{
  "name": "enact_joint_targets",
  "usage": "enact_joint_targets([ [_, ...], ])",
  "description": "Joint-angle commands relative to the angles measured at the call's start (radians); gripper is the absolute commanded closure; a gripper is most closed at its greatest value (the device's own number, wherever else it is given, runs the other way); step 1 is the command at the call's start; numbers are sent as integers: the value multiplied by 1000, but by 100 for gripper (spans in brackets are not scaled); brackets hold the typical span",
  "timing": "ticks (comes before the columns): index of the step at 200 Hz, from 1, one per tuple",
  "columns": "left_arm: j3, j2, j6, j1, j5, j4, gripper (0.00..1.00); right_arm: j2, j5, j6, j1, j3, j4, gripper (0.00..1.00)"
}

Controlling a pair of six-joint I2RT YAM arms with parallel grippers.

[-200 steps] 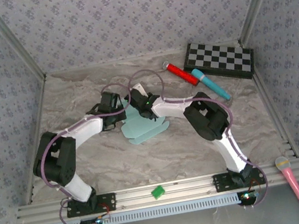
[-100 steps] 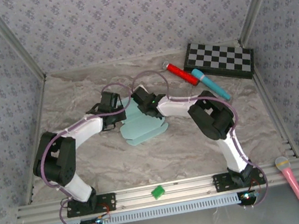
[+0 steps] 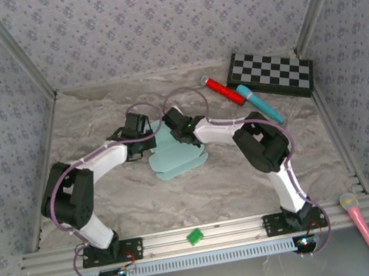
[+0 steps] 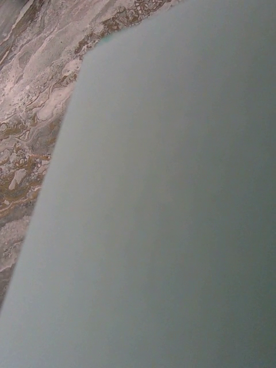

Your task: Fold the paper box

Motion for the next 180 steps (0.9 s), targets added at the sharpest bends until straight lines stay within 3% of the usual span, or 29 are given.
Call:
enact_joint_targets([
  [1,54,-9,12,-7,31,9,100,26,93,10,-19,28,-105,74],
  [113,66,-7,19,-7,57,4,100,162,356,173,-7,177,-305,74],
  [159,60,8,12,-7,63,15,100,182,379,227,-1,194,-318,75],
  [180,62,17,7,-7,67,20,100,179,329,199,2,188,-286,76],
])
